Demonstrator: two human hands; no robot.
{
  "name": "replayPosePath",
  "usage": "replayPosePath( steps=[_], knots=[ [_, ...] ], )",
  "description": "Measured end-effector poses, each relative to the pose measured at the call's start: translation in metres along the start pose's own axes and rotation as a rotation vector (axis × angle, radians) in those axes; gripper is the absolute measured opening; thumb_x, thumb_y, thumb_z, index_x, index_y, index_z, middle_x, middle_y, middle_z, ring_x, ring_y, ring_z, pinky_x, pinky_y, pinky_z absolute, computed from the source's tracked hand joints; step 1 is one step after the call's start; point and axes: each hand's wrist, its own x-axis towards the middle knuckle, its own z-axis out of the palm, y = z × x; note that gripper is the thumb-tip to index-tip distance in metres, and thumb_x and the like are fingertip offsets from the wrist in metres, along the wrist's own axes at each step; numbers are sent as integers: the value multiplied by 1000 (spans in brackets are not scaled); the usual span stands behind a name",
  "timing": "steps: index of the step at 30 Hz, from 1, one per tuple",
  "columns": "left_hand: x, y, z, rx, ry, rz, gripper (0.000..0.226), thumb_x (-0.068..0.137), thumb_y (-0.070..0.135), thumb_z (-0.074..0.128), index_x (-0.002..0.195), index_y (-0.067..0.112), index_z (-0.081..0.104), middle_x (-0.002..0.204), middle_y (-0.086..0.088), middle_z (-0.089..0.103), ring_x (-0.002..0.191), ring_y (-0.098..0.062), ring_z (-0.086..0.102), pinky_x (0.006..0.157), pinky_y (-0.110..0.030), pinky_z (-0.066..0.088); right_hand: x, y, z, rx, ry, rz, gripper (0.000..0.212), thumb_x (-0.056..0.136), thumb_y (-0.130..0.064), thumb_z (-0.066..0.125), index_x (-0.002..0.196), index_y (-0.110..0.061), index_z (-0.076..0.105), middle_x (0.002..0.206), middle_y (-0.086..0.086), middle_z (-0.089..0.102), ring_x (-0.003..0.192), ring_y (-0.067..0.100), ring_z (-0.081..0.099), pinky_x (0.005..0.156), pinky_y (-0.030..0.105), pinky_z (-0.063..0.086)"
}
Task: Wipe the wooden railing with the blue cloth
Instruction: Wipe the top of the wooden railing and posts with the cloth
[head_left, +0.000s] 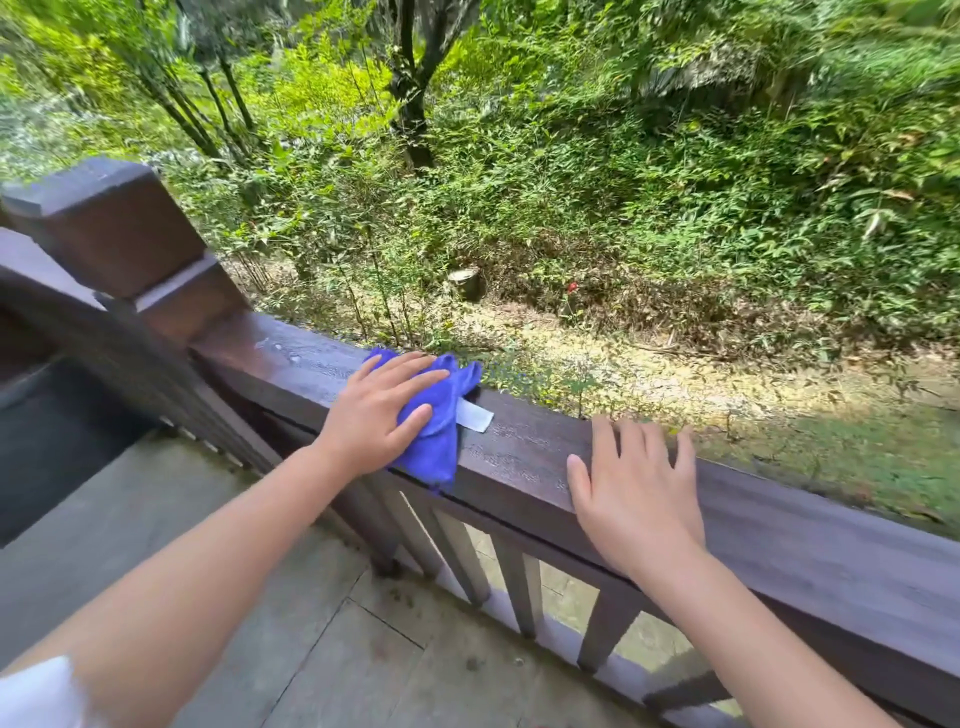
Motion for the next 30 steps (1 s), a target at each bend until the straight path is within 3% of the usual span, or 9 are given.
replayPosePath(
  steps=[4, 11, 16, 19, 22, 25, 30],
  knots=[
    [4, 35, 10, 51, -4, -109, 64, 77, 57, 23, 130, 30, 48, 142, 0, 46, 136, -17, 32, 113, -51, 14, 3, 0, 3, -8, -18, -11, 63, 86, -48, 12, 138, -14, 24, 134, 8, 45, 125, 28, 36, 109, 53, 18],
    [8, 42, 9, 62, -99, 143, 61, 80, 55, 29, 134, 29, 43, 144, -3, 43, 137, -20, 31, 112, -55, 19, 15, -20, 3, -25, -54, -90, 71, 82, -57, 13, 139, -15, 22, 134, 6, 44, 123, 25, 38, 103, 50, 25],
    [7, 10, 3, 83, -86, 299, 55, 80, 45, 38, 129, 23, 51, 138, -6, 51, 132, -24, 42, 107, -55, 31, 21, -40, 2, -32, -79, -86, 87, 74, -66, 13, 138, -11, 34, 132, 9, 52, 121, 27, 47, 98, 55, 33],
    [10, -17, 0, 121, -81, 358, 53, 81, 43, 39, 129, 22, 52, 137, -5, 52, 131, -22, 44, 110, -56, 24, 30, -61, 2, -27, -98, -85, 91, 72, -68, 11, 136, -10, 36, 131, 9, 53, 122, 27, 47, 100, 56, 33],
    [12, -55, -7, 135, -92, 343, 53, 82, 41, 38, 130, 22, 50, 138, -4, 51, 132, -20, 41, 115, -50, 15, 42, -89, 8, -43, -83, -108, 93, 70, -68, 3, 139, -11, 27, 135, 7, 46, 127, 26, 39, 104, 54, 28],
    [13, -96, -15, 93, -142, 306, 54, 83, 40, 36, 132, 20, 47, 142, -6, 46, 135, -22, 36, 115, -50, 17, 56, -123, 18, -58, -80, -124, 91, 72, -67, -1, 141, -10, 16, 136, 9, 40, 128, 27, 32, 106, 52, 23],
    [15, -147, -33, 63, -170, 240, 57, 83, 41, 33, 132, 16, 47, 143, -10, 45, 135, -27, 36, 113, -47, 19, 82, -180, 34, -56, -58, -131, 83, 81, -66, 14, 141, -8, 15, 139, 10, 37, 131, 27, 29, 108, 56, 20]
  ],
)
